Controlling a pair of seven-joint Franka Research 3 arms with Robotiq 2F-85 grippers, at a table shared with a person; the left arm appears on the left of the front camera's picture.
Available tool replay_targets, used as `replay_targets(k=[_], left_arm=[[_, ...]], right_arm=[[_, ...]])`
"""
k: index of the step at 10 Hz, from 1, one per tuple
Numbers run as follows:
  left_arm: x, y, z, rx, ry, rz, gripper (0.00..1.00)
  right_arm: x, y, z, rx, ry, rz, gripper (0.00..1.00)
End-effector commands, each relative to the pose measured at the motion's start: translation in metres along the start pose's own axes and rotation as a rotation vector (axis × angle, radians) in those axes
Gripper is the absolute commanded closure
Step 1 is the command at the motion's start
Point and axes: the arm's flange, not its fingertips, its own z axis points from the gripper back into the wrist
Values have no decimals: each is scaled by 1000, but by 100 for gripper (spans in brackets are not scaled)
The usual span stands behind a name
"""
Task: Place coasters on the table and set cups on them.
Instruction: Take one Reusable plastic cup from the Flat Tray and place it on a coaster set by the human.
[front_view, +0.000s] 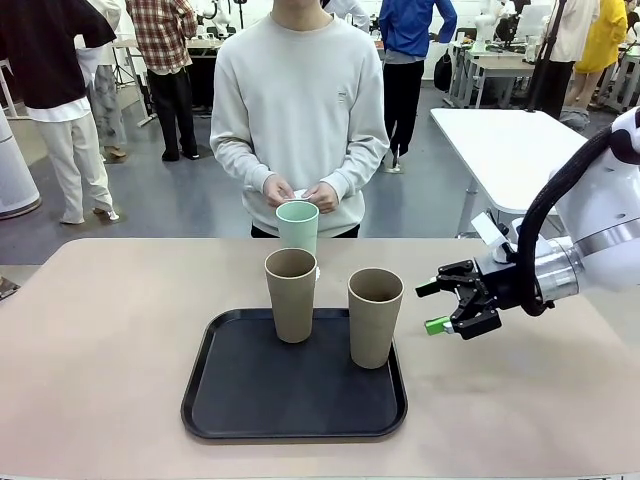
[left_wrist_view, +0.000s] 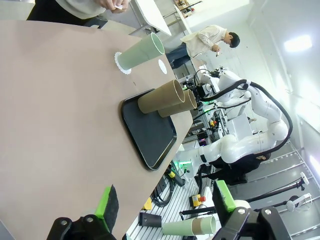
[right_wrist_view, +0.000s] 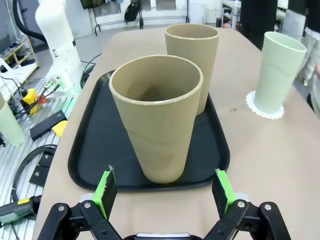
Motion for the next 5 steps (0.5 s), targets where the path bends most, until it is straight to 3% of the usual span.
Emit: replay_targets(k=[1, 5], left_arm=[[0, -2, 2, -2, 3, -2, 0], [0, -2, 2, -2, 3, -2, 0]], right_arm=[[-7, -7, -11, -5, -38, -30, 0], [-6, -5, -33, 42, -38, -65, 0]])
